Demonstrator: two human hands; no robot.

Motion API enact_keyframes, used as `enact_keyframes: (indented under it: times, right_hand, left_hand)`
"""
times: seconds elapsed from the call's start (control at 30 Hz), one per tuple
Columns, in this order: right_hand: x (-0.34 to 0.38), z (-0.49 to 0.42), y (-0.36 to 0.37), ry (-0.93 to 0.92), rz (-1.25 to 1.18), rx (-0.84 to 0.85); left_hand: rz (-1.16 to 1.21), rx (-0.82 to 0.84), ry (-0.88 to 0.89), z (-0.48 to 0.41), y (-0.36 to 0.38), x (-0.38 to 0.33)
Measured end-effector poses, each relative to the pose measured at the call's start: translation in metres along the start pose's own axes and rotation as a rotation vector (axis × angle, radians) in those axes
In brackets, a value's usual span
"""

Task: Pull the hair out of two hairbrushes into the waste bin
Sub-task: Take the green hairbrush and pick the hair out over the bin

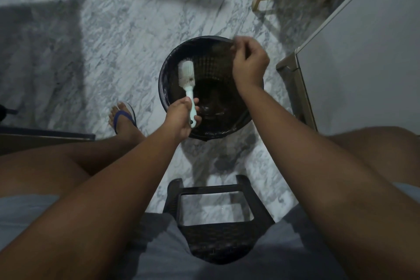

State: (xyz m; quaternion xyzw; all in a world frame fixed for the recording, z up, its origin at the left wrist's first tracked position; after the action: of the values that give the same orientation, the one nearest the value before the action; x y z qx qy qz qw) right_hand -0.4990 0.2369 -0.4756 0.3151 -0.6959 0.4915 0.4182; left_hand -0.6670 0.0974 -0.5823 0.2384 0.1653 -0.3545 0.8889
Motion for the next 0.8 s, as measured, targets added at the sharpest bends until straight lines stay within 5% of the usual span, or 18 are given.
enact_keyframes:
  times: [0.1,0.17,0.23,0.37,0.43,0.6,0.8]
  right_hand:
    - [0.008,-0.008,-0.021,-0.011,-0.073,-0.235]
    - [-0.005,-0.003,-0.020,0.045,-0.010,-0.216]
    - [-0.030,0.005,-0.005,0.129,0.189,0.025]
    - [-0.089,0.043,0.021,0.396,0.839,0.782]
    - [-0.086,0.056,0.025,0.407,0.858,0.907]
    - [-0.038,0.051,0.048,0.012,0.467,0.758]
    - [-0.025,0.047,0.043,-0.072,0.332,0.604]
  left_hand:
    - [0.020,-0.018,0.010,-0.001,-0.003,-0.001]
    - [0.012,-0.004,0.018,-0.001,-0.002,-0.004]
    - [-0.013,0.020,0.033,-0.001,-0.001,-0.008]
    - [-0.062,0.051,0.072,-0.001,-0.002,-0.014]
    - [-0.095,0.059,0.089,0.000,-0.003,-0.015]
    - [-0.173,0.103,0.069,0.002,-0.003,-0.011]
    - [-0.175,0.128,0.074,0.006,0.005,-0.015]
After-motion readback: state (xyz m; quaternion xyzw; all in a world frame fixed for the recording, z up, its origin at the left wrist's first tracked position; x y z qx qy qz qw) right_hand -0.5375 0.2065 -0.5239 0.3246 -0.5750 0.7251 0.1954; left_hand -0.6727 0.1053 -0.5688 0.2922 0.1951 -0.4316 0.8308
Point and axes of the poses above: each hand's wrist, its own z-axis away from the middle knuckle, its own y-axis out of the palm, x = y × z, the point moved 7 cm from there along -z, towards the middle knuckle, and after that the axes turned 5 degrees about z, right-handed, at the moved point
